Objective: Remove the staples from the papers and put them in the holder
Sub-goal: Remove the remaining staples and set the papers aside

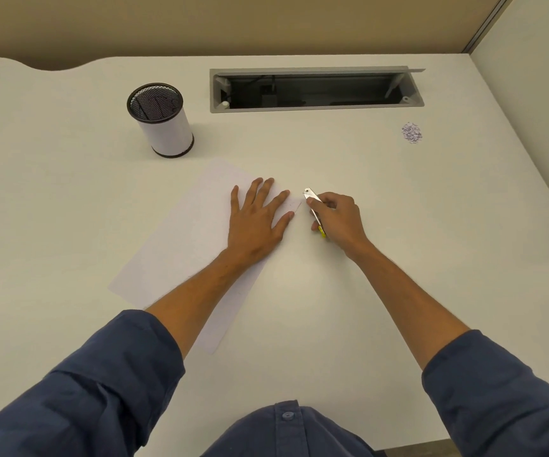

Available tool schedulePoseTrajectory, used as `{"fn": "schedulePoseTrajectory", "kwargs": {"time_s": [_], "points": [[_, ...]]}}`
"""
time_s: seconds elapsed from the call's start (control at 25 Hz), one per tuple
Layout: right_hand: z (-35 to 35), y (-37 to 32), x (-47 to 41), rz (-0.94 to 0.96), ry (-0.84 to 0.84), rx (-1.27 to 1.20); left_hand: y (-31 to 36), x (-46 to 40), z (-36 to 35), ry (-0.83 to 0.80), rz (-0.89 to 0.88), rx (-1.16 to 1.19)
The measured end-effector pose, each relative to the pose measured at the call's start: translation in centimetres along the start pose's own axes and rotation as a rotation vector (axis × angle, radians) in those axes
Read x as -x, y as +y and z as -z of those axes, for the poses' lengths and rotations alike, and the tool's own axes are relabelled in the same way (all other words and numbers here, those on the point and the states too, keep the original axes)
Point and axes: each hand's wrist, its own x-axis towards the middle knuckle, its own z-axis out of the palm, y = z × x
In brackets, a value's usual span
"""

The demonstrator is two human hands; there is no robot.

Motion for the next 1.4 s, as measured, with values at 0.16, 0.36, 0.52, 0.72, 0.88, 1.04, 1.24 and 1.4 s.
{"fn": "schedulePoseTrajectory", "kwargs": {"time_s": [0.16,0.36,0.52,0.72,0.88,1.04,1.24,1.4], "points": [[-0.1,0.5,-0.3,0.005,0.025,-0.012,-1.1,-1.0,1.0,-0.065,-0.065,0.067],[-0.9,0.5,-0.7,0.176,0.033,0.314,-2.0,-3.5,3.4,-0.249,-0.171,0.044],[-1.1,0.1,-1.1,0.227,0.033,0.323,-1.7,-5.0,4.5,-0.361,-0.179,0.054],[-1.6,-0.1,-1.4,0.229,0.028,0.343,-1.4,-6.2,4.7,-0.439,-0.110,0.173],[-2.2,-0.3,-1.4,0.214,0.015,0.298,-1.0,-6.1,4.6,-0.414,-0.098,0.255],[-2.5,-0.8,-1.4,0.117,-0.007,0.145,-0.8,-6.0,4.7,-0.401,-0.071,0.246],[-1.5,-1.9,-1.2,-0.107,0.041,-0.223,1.0,-3.3,4.7,0.067,-0.109,0.097],[-1.0,-2.7,-1.2,-0.176,0.012,-0.327,3.6,-0.7,4.4,-0.041,0.000,-0.028]]}}
